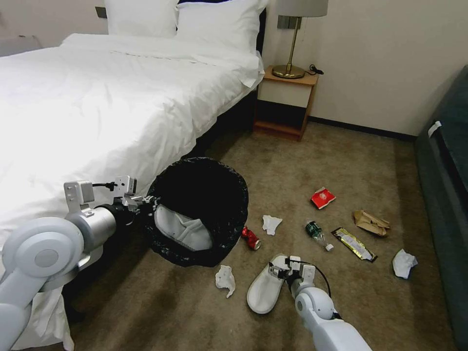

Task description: Pick up the trash bin, then pick up the garbage on the floor and place it into the trash bin.

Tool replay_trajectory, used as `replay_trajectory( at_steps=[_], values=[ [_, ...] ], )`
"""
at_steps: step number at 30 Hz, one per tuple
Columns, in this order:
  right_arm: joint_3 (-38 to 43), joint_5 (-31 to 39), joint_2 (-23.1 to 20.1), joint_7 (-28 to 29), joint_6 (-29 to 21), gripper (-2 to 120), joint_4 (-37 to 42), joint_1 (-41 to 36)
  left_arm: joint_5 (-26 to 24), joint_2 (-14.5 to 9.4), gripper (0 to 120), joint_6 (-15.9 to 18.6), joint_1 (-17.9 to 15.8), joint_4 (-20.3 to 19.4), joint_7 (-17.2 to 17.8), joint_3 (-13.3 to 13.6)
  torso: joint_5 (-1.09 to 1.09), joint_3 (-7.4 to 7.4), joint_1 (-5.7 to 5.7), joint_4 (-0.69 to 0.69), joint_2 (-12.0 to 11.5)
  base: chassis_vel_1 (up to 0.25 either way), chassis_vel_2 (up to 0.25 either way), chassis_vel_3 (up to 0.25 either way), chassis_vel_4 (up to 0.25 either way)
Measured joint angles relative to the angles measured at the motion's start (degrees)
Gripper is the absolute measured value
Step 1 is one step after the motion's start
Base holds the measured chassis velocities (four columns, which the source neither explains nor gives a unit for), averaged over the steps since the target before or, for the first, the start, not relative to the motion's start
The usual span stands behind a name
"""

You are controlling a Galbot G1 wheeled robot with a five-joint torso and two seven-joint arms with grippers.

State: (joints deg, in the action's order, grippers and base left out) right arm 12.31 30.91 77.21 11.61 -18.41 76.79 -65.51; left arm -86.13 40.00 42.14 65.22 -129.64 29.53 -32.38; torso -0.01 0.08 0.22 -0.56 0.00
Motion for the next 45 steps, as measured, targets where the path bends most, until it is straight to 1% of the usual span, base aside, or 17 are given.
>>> replay_trajectory(
  at_steps=[8,12,21,32,33,34,35,36,37,39,40,41,42,43,45],
  values=[
    [-1.8,-1.7,1.4,1.0,0.6,100,0.5,-2.2,0.7,0.9,1,0.0,0.4,0.4,-0.1,0.2,0.00,0.00,0.00,0.00,0.0,0.000,0.000,0.000,0.000],
    [-1.9,-2.1,2.3,1.8,0.6,100,0.7,-3.0,1.0,0.6,1,0.0,1.0,0.4,-0.3,0.2,0.00,0.00,0.00,0.00,0.0,0.000,0.000,0.000,0.000],
    [-3.3,-3.3,4.3,4.3,0.7,100,0.0,-3.9,0.9,0.2,1,0.0,0.6,0.3,-0.4,0.3,0.00,0.00,0.00,0.00,0.0,0.000,0.000,0.000,0.000],
    [-4.9,-5.3,6.2,4.2,1.8,99,-2.6,-3.1,1.5,0.2,1,0.0,1.9,-0.3,-0.7,0.1,0.00,0.00,0.00,0.00,0.0,0.000,0.000,0.000,0.000],
    [-5.2,-5.7,6.5,4.1,1.8,96,-2.8,-3.2,1.6,0.2,1,0.0,2.1,-0.4,-0.7,0.1,0.00,0.00,0.00,0.00,0.0,0.000,0.000,0.000,0.000],
    [-5.4,-6.0,6.8,4.1,1.8,89,-3.0,-3.3,1.8,0.2,1,0.0,2.3,-0.4,-0.7,0.1,0.00,0.00,0.00,0.00,0.0,0.000,0.000,0.000,0.000],
    [-5.4,-6.0,6.8,4.1,1.8,89,-3.0,-3.3,1.8,0.2,1,0.0,2.3,-0.4,-0.7,0.1,0.00,0.00,0.00,0.00,0.0,0.000,0.000,0.000,0.000],
    [-5.5,-6.3,7.1,4.2,1.9,85,-3.3,-3.5,1.9,0.2,1,0.0,2.4,-0.5,-0.7,0.1,-0.02,0.00,0.00,0.00,0.0,0.000,0.000,0.000,0.000],
    [-5.5,-6.3,7.1,4.2,1.9,85,-3.3,-3.5,1.9,0.2,1,0.0,2.4,-0.5,-0.7,0.1,-0.02,0.00,0.00,0.00,0.0,0.000,0.000,0.000,0.000],
    [-5.5,-6.8,7.9,4.4,1.9,73,-3.9,-3.6,2.0,0.3,1,0.0,2.6,-0.5,-0.9,0.1,-0.03,-0.01,0.00,-0.02,0.0,0.000,0.000,0.000,0.000],
    [-5.5,-6.8,7.9,4.4,1.9,73,-3.9,-3.6,2.0,0.3,1,0.0,2.6,-0.5,-0.9,0.1,-0.03,-0.01,0.00,-0.02,0.0,0.000,0.000,0.000,0.000],
    [-5.5,-6.9,8.2,4.5,1.9,70,-4.1,-3.6,2.0,0.3,1,0.0,2.6,-0.5,-0.9,0.1,-0.04,-0.01,0.00,-0.03,0.0,0.000,0.000,0.000,0.000],
    [-5.5,-7.1,8.5,4.5,2.0,62,-4.2,-3.6,2.2,0.3,1,0.0,2.6,-0.4,-1.1,0.1,-0.04,-0.01,0.00,-0.03,0.0,0.000,0.000,0.000,0.000],
    [-5.5,-7.1,8.5,4.5,2.0,62,-4.2,-3.6,2.2,0.3,1,0.0,2.6,-0.4,-1.1,0.1,-0.04,-0.01,0.00,-0.03,0.0,0.000,0.000,0.000,0.000],
    [-5.4,-7.1,8.7,4.5,2.2,50,-4.5,-3.4,2.6,0.4,1,0.0,2.6,-0.2,-1.4,0.2,-0.03,0.00,0.00,-0.03,0.0,0.000,0.000,0.000,0.000]
  ],
)
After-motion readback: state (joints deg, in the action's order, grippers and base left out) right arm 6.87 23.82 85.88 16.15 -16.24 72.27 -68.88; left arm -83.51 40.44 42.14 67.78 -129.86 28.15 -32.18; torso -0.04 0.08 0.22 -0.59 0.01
